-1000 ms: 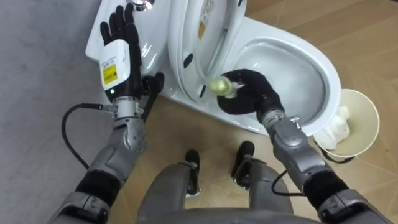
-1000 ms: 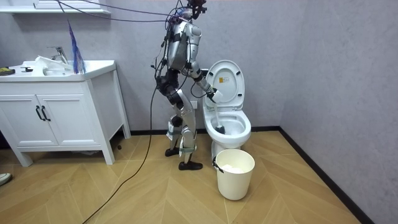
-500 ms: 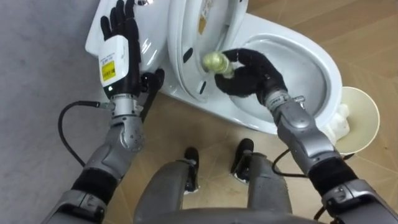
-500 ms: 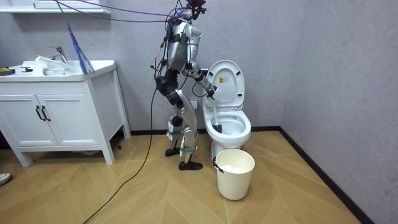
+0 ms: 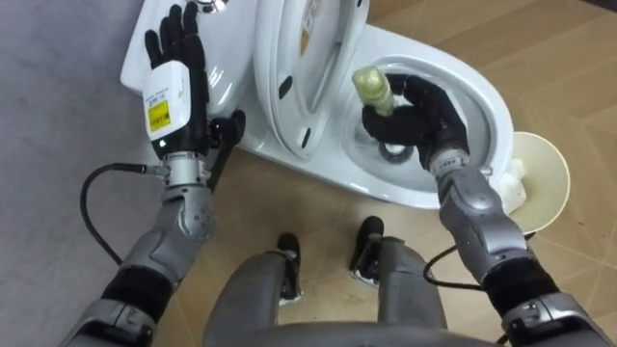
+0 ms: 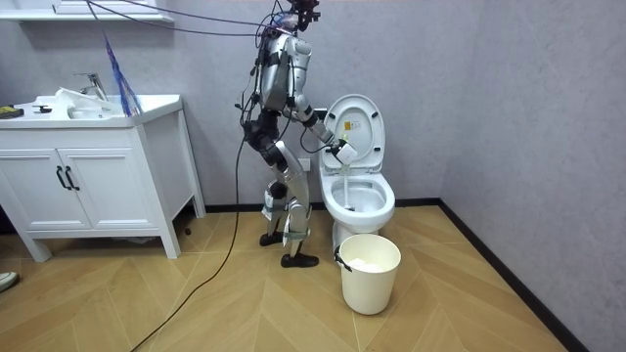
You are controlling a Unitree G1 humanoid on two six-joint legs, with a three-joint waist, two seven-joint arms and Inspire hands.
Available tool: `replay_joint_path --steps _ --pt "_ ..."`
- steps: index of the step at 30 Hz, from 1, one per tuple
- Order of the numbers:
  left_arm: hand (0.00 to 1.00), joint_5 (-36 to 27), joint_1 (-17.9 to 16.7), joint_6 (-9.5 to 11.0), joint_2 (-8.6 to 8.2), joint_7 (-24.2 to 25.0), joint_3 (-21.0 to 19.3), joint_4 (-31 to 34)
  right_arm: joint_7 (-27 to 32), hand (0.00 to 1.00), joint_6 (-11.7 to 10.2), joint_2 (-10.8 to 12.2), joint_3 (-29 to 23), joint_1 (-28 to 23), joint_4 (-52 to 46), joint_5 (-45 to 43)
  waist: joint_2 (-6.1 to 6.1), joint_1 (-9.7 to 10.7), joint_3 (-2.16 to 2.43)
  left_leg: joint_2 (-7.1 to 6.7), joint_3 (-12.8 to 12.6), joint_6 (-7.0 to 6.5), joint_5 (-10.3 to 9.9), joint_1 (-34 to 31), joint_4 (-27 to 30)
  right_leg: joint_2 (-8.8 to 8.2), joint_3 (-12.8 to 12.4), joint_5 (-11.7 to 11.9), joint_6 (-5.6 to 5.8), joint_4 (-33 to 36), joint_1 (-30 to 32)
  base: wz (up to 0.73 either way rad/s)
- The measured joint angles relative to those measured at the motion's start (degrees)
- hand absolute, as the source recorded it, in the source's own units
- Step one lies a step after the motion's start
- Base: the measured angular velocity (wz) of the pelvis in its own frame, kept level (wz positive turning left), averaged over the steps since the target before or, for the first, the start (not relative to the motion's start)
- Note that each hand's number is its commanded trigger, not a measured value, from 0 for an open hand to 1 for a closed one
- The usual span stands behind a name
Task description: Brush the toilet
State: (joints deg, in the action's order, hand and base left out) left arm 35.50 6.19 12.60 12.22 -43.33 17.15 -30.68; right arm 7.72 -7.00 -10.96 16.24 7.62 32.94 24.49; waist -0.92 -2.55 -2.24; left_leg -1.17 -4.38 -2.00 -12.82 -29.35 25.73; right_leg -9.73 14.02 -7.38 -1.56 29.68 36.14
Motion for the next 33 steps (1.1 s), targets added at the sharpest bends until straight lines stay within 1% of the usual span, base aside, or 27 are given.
replay_joint_path --steps 2,4,7,9,10,12,14,16,20,22,25,26,29,31,32,33 --pt "0.0 -0.04 -0.03 -0.02 -0.05 -0.14 0.09 -0.08 0.73 1.0 -1.5 0.04 0.15 0.26 1.45 0.56 0.12 0.11 0.07 0.2 0.01 -0.01 0.0 -0.02 0.02 0.22 0.13 0.41 -0.01 -0.44 -0.25 0.0" --pt "0.0 -0.04 0.14 -0.17 0.03 -0.5 0.69 -0.15 1.52 1.0 -2.91 0.69 0.52 1.66 4.56 2.64 0.29 0.18 0.07 0.48 0.05 -0.01 0.01 -0.1 0.03 0.53 0.37 0.88 -0.07 -1.22 -0.51 0.0" --pt "0.0 -0.04 0.03 -0.62 -0.04 -0.6 1.02 -0.16 2.17 1.0 -4.31 1.44 0.32 2.91 7.14 5.71 0.51 0.22 0.08 0.41 0.03 -0.02 0.0 0.0 0.02 0.38 0.39 0.86 -0.05 -1.08 -0.55 0.0" --pt "0.0 -0.13 0.12 -0.69 -0.08 -0.57 1.03 -0.36 2.19 1.0 -5.06 1.42 0.35 3.32 8.57 8.84 0.79 0.25 0.04 0.38 0.02 -0.03 0.0 0.05 0.0 0.31 0.46 0.85 -0.04 -1.06 -0.58 0.0" --pt "0.0 -0.12 0.27 -0.71 -0.28 -0.55 1.08 -0.77 2.17 1.0 -5.61 1.42 0.04 3.75 9.37 10.99 1.05 0.26 0.02 0.36 0.13 -0.03 0.0 0.1 -0.03 0.28 0.56 0.85 -0.04 -1.1 -0.69 0.0" --pt "0.0 -0.12 0.4 -0.96 -0.84 -0.53 0.99 -0.94 2.08 1.0 -5.98 1.4 -0.91 3.86 9.56 13.32 1.38 0.22 0.01 0.34 0.23 -0.03 0.0 0.16 -0.12 0.26 0.61 0.83 -0.02 -1.18 -0.78 0.0" --pt "0.0 -0.14 0.61 -1.19 -1.15 -0.57 0.87 -0.93 1.89 1.0 -6.08 1.4 -1.77 4.3 9.56 15.17 1.52 0.16 0.0 0.34 0.17 -0.03 0.01 0.21 -0.19 0.14 0.69 0.78 -0.03 -1.14 -0.77 0.0" --pt "0.0 -0.15 0.87 -1.27 -1.31 -0.82 0.89 -0.89 1.08 1.0 -6.05 1.43 -1.9 4.68 9.54 20.11 1.52 0.19 0.01 0.38 0.18 -0.02 0.01 0.15 -0.2 0.16 1.0 0.73 -0.1 -1.12 -0.78 0.0" --pt "0.0 -0.08 0.85 -1.32 -1.43 -0.98 0.89 -0.74 -0.59 1.0 -5.89 1.17 -2.37 4.82 8.61 26.47 1.53 0.15 0.02 0.39 0.29 -0.02 0.01 0.08 -0.2 0.2 1.16 0.73 -0.1 -1.25 -0.87 0.0" --pt "0.0 -0.08 0.92 -1.27 -1.53 -0.89 0.76 -0.79 -1.08 1.0 -5.26 1.24 -2.32 4.57 5.94 30.9 1.51 -0.43 0.03 0.39 0.14 -0.02 0.01 0.14 -0.29 0.28 0.84 0.73 -0.1 -1.26 -0.8 -0.02" --pt "0.0 -0.03 0.95 -1.23 -2.65 -0.53 0.22 -0.85 -2.43 1.0 -4.76 1.38 -2.2 4.21 1.65 38.02 1.44 -1.1 0.03 0.32 -0.37 -0.04 0.02 0.51 -0.59 0.29 0.16 0.73 -0.05 -0.96 -0.56 -0.08" --pt "0.0 0.03 0.94 -1.19 -2.73 -0.53 0.03 -0.87 -2.6 1.0 -4.75 1.49 -1.94 4.23 0.69 38.8 1.42 -1.1 0.04 0.31 -0.38 -0.04 0.02 0.46 -0.56 0.28 0.12 0.72 -0.05 -0.88 -0.43 -0.03" --pt "0.0 0.07 0.94 -0.61 -2.67 -0.23 -0.16 -0.68 -3.38 1.0 -4.86 1.45 -1.56 4.42 -2.73 41.6 1.38 -1.55 0.07 0.3 -0.3 -0.03 0.02 -0.29 0.04 0.4 0.08 0.75 -0.09 -0.86 0.12 0.0" --pt "0.0 0.08 0.79 -0.54 -2.23 0.59 -0.38 0.82 -3.67 1.0 -4.93 0.86 -1.7 4.13 -5.44 45.47 1.31 -1.86 0.13 0.32 -0.37 -0.05 -0.04 -0.91 0.15 0.61 -0.11 0.8 -0.07 -0.89 0.62 -0.02" --pt "0.0 0.07 0.81 -0.52 -2.18 0.58 -0.52 1.06 -3.69 1.0 -5.2 0.82 -1.88 4.17 -5.9 46.21 1.3 -1.87 0.14 0.34 -0.38 -0.04 -0.04 -1.17 0.2 0.73 -0.23 0.88 -0.08 -0.94 0.9 0.0" --pt "0.0 -0.03 1.0 -0.51 -2.3 0.58 -0.82 1.05 -3.69 1.0 -6.02 0.79 -1.94 4.18 -6.31 48.23 1.3 -2.15 0.14 0.37 -0.42 -0.03 -0.02 -1.36 0.35 0.91 -0.43 0.98 -0.14 -0.97 1.09 -0.04"
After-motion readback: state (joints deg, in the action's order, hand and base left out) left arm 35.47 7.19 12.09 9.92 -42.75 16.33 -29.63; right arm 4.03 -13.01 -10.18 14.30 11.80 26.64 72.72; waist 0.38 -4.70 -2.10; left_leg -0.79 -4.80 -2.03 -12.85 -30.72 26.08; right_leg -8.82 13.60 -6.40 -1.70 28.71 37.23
